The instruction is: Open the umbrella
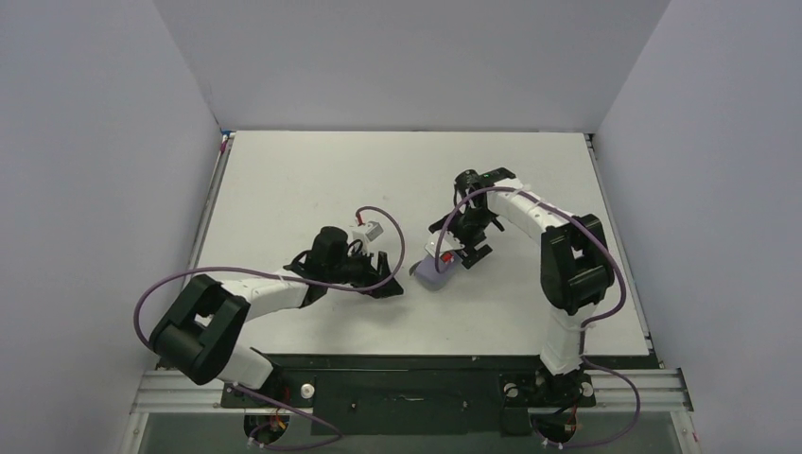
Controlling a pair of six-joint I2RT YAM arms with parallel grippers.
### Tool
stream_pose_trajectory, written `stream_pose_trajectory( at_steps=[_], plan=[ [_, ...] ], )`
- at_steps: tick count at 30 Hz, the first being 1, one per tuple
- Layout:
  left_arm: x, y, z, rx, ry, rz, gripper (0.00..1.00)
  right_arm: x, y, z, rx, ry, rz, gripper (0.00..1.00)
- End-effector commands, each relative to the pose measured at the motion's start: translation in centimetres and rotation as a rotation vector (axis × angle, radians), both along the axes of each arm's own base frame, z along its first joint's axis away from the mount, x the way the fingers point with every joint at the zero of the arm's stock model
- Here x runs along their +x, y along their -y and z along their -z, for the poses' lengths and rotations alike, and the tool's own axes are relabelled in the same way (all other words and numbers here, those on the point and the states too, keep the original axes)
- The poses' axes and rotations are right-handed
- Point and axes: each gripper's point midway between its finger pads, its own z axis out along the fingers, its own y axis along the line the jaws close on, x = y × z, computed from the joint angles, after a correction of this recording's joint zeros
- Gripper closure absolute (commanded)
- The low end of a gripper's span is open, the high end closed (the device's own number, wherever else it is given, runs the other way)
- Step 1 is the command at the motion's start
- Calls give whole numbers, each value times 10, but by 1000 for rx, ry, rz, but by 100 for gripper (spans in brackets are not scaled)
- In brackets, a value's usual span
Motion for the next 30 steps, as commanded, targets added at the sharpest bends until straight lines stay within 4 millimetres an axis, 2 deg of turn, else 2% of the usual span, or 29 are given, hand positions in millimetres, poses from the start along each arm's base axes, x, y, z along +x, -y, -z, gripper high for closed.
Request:
stream_pose_trajectory(
  at_steps=[1,2,3,4,5,6,7,8,9,10,11,14,15,16,22,26,30],
  plan=[
    [7,1,0,-21,-52,-65,35,-7,-6,4,-9,-24,-30,26],
    [10,0,2,-24,-70,-95,40,-4,-10,5,2,-13,9,28],
    [14,-2,5,-24,-86,-120,42,-9,-9,9,6,-12,29,32],
    [19,-2,4,-37,-98,-150,46,1,-14,9,34,27,92,35],
    [24,-5,7,-38,-109,-171,48,-6,-11,12,39,30,119,41],
    [30,-4,5,-45,-111,-193,51,2,-15,11,60,63,178,44],
    [35,-5,6,-43,-115,-207,53,-6,-11,15,58,51,225,48],
    [43,-4,1,-52,-99,-217,56,1,-12,10,79,103,239,51],
    [47,-5,2,-50,-99,-226,57,-10,-8,20,64,80,279,54],
    [52,-2,-4,-60,-84,-218,58,0,-12,13,95,144,302,54],
    [57,1,-9,-68,-73,-211,59,-8,-9,20,86,128,337,55],
    [56,6,-14,-80,-75,-191,60,-9,-10,16,95,167,385,56],
    [56,7,-14,-87,-83,-193,60,-16,-5,22,79,157,405,56],
    [56,9,-11,-85,-90,-194,60,-13,-9,17,101,188,405,56],
    [54,26,15,-65,-128,-164,63,-26,-12,25,98,218,432,58],
    [72,28,21,-79,-130,-198,64,-33,-13,27,93,243,374,59],
    [92,30,19,-118,-141,-223,65,-40,-10,32,67,266,309,61]
  ],
)
